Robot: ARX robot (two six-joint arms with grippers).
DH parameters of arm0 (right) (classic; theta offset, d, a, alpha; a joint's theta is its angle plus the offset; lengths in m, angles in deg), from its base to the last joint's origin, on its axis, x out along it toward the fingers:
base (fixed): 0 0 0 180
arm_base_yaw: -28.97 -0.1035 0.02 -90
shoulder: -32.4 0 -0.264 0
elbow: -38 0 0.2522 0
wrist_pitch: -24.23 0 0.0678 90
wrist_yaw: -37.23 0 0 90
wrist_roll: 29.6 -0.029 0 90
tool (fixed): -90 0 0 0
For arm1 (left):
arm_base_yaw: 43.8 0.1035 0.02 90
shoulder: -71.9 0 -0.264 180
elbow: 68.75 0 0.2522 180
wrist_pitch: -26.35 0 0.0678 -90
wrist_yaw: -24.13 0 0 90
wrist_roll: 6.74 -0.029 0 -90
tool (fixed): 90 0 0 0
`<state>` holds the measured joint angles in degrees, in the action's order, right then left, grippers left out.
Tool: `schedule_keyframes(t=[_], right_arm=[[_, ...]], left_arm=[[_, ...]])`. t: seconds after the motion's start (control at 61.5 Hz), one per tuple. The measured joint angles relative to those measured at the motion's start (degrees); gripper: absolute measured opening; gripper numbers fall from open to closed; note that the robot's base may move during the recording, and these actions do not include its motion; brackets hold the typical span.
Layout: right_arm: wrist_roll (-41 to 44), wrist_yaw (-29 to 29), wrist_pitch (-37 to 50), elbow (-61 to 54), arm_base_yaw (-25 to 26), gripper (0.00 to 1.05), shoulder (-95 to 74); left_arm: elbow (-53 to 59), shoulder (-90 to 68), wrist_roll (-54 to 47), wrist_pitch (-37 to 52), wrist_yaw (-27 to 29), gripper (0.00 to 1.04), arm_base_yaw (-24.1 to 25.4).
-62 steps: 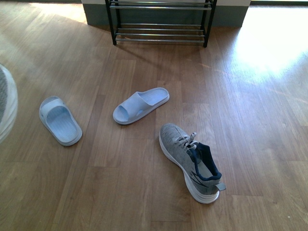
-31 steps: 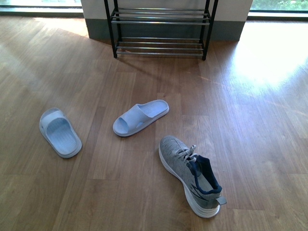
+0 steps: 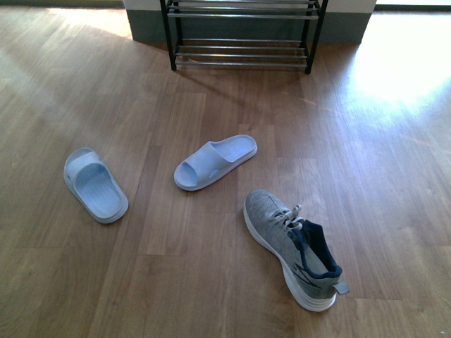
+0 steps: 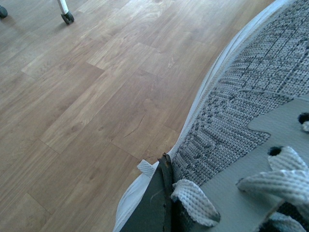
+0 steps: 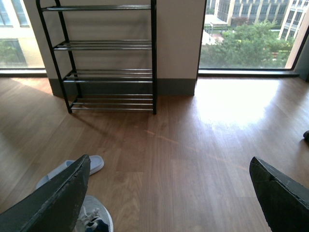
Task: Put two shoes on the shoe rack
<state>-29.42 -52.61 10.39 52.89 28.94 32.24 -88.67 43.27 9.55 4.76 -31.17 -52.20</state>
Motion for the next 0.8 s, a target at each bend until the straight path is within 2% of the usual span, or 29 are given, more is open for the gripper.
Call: schedule_keyframes(t=[0.797], right_arm=[[0.0, -0.2, 0.0, 0.0, 0.0, 0.96, 0.0]], left_arm=[[0.2, 0.0, 0.0, 0.1, 0.1, 0.02, 0.1]])
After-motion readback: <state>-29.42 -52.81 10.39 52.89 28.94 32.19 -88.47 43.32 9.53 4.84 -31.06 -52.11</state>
